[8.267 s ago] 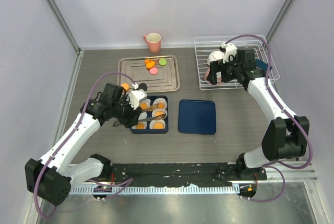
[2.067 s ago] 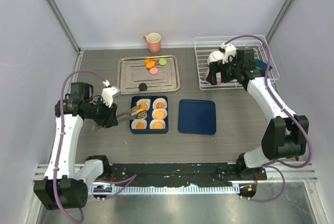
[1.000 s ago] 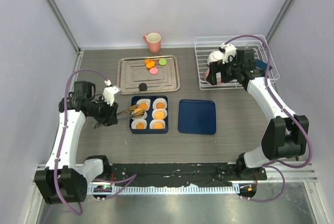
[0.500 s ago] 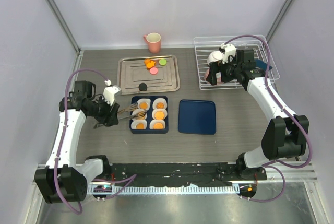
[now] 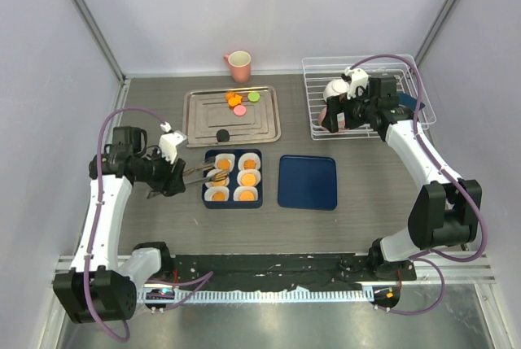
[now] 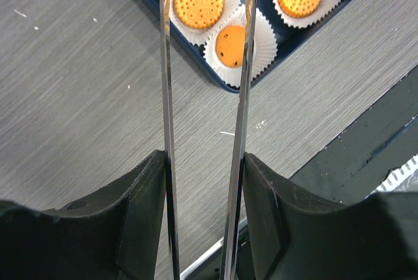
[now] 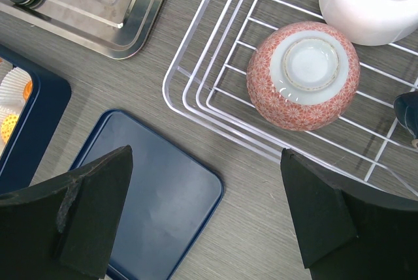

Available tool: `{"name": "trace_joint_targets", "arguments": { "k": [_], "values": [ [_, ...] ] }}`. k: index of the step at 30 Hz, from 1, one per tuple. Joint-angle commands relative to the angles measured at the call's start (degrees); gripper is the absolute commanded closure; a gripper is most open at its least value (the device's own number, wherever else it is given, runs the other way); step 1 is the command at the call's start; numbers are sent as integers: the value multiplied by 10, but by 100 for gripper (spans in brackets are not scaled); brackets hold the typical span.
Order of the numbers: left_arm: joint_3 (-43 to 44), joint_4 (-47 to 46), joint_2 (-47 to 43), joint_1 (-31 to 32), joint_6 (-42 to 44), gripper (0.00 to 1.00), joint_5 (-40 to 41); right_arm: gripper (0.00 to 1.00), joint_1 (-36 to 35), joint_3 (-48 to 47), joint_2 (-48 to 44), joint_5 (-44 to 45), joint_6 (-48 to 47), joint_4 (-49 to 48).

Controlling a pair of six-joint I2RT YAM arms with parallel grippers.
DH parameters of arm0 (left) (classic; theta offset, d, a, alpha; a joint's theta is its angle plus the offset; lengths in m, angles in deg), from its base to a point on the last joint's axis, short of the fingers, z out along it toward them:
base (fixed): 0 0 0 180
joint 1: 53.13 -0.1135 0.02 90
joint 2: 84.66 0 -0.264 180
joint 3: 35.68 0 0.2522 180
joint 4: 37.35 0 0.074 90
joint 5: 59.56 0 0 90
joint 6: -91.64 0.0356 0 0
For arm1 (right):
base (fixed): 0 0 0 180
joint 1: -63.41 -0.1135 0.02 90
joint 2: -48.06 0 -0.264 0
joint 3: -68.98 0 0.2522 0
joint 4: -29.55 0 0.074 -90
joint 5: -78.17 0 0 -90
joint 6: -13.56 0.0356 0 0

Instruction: Pack the cookies

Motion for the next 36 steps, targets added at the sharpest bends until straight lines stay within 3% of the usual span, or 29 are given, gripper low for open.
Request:
{"name": "trace_joint_targets", "arguments": {
  "k": [1, 8, 14, 20, 31, 36],
  "values": [
    [42, -10, -23, -3, -28, 48, -40, 0, 1, -6, -9, -10, -4, -6],
    [63, -63, -36, -3, -106, 48, -54, 0, 0, -10, -11, -11, -4, -2],
    [70, -183, -28, -4, -222, 48, -39, 0, -1, -17, -19, -12, -3, 1],
    [64, -289, -8, -3, -281, 48, 10, 0, -3, -17, -28, -12, -2, 1],
    [58, -457, 140, -2, -332, 45, 59, 0, -5, -19, -41, -11, 0, 1],
    [41, -549, 175, -3, -360, 46, 129, 0, -5, -19, -47, -10, 0, 0]
  ]
}}
